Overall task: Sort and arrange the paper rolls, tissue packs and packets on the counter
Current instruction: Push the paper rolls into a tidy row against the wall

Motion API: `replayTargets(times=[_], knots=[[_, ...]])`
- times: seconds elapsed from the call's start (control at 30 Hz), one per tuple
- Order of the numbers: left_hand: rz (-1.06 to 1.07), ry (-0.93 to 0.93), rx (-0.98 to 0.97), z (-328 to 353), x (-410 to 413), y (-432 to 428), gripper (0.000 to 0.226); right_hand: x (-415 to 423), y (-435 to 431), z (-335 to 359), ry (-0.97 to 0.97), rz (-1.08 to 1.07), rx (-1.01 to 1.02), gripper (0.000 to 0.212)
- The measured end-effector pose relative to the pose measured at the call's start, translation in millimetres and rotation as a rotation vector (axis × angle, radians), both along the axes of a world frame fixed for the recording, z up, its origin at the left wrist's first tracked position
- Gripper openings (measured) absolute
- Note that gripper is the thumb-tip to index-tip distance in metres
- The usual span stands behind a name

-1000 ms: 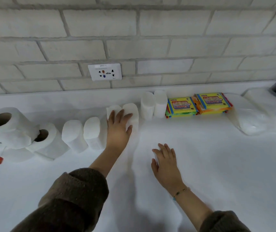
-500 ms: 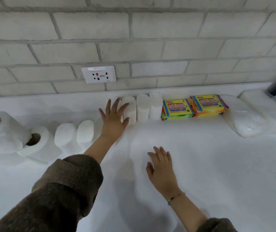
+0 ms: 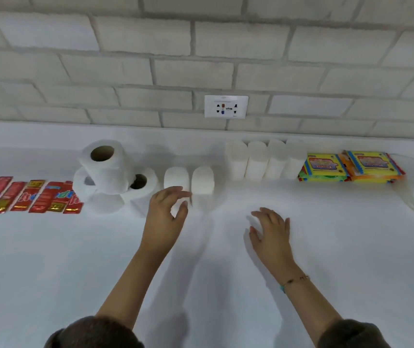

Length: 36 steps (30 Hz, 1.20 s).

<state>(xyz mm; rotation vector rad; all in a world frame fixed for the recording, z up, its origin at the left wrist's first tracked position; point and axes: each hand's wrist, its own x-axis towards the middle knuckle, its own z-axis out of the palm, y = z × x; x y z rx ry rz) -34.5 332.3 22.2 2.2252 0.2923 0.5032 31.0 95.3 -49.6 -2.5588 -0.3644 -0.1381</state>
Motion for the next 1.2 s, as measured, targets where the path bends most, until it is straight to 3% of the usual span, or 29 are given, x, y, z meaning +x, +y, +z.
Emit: replayTargets(times=[0.13,0.37,0.47,0.67,0.87,1.2], knots=[[-0.088,0.011,0.005,1,-23,39,0.024,-23,78,19,-0.146,0.080,0.001,0.043],[-0.288,0.048,-0.036,3,-49,85,0.024,-18,178,33,-0.260,0.202,-0.231,0.053],[-0.352,0.060,0.001,6,-51,88,0.024,-10,186,27,-0.211,0.191,-0.291,0.053],[-0.425,0.066,0.018,9,-34,88,0.022,12,192,31,-0.171,0.122,-0.226,0.035],[-0.446,0.109,0.013,10,-11,86,0.023,65,193,35,-0.134,0.045,-0.224,0.038],[-0.410,0.122,-0.039,5,0,78,0.023,123,193,46,-0.015,0.100,-0.231,0.046]])
